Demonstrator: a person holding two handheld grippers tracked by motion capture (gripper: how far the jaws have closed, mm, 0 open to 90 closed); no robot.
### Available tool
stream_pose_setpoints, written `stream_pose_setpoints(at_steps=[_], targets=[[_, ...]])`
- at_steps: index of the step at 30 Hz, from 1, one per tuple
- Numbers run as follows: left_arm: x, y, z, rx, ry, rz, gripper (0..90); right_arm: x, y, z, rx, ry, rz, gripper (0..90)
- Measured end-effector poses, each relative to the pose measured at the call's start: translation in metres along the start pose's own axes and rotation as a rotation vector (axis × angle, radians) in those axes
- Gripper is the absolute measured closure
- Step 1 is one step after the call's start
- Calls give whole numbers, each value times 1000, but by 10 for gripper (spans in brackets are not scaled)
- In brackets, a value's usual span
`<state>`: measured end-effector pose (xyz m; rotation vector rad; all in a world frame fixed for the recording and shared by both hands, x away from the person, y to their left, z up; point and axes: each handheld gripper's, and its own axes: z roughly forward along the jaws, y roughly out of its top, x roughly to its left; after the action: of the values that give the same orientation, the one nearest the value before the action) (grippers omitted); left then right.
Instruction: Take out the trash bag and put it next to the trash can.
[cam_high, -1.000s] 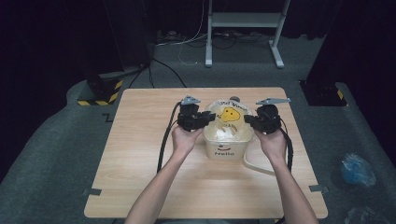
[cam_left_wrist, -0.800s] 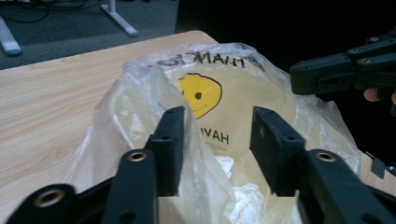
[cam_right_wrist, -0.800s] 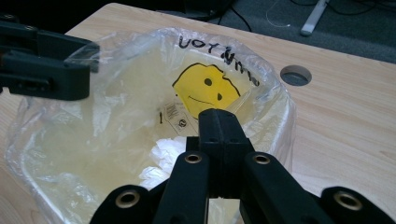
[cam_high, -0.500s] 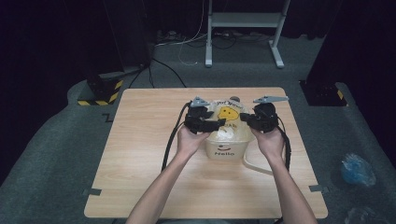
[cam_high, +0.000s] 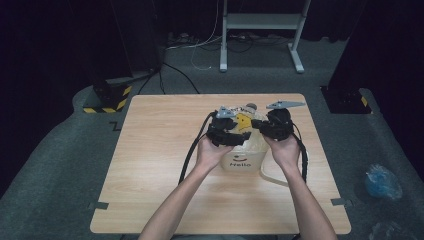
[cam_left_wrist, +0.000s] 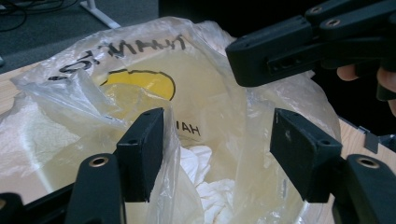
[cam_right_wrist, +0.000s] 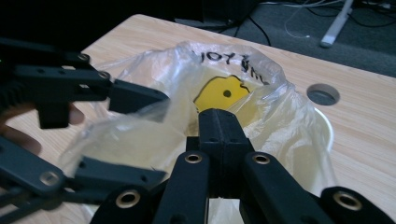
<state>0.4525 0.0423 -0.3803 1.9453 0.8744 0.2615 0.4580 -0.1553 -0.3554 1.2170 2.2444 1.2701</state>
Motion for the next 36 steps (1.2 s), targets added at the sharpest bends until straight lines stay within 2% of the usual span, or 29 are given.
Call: stream_pose_setpoints(at_steps=[5, 13, 18, 21, 26, 27, 30, 32, 36], targets=[[-4, 1, 3, -2, -7, 10, 376, 6, 1, 4, -1, 9, -14, 900], [-9, 3, 9, 10, 4, 33, 470, 10, 2, 6, -9, 18, -22, 900], [-15, 4, 13, 22, 24, 62, 522, 14, 4, 6, -20, 35, -26, 900], [-15, 4, 14, 33, 31, 69, 597, 15, 4, 6, -26, 41, -24, 900], [-14, 4, 16, 64, 75, 88, 751, 14, 4, 7, -19, 34, -28, 900], [-13, 5, 17, 70, 77, 76, 775, 13, 3, 7, -17, 33, -26, 900], [-13, 5, 19, 72, 83, 72, 824, 12, 3, 8, -17, 35, -23, 900], [-15, 5, 20, 79, 94, 95, 853, 13, 3, 8, -15, 35, -22, 900], [-16, 6, 19, 78, 102, 107, 882, 13, 3, 8, -21, 39, -18, 900]])
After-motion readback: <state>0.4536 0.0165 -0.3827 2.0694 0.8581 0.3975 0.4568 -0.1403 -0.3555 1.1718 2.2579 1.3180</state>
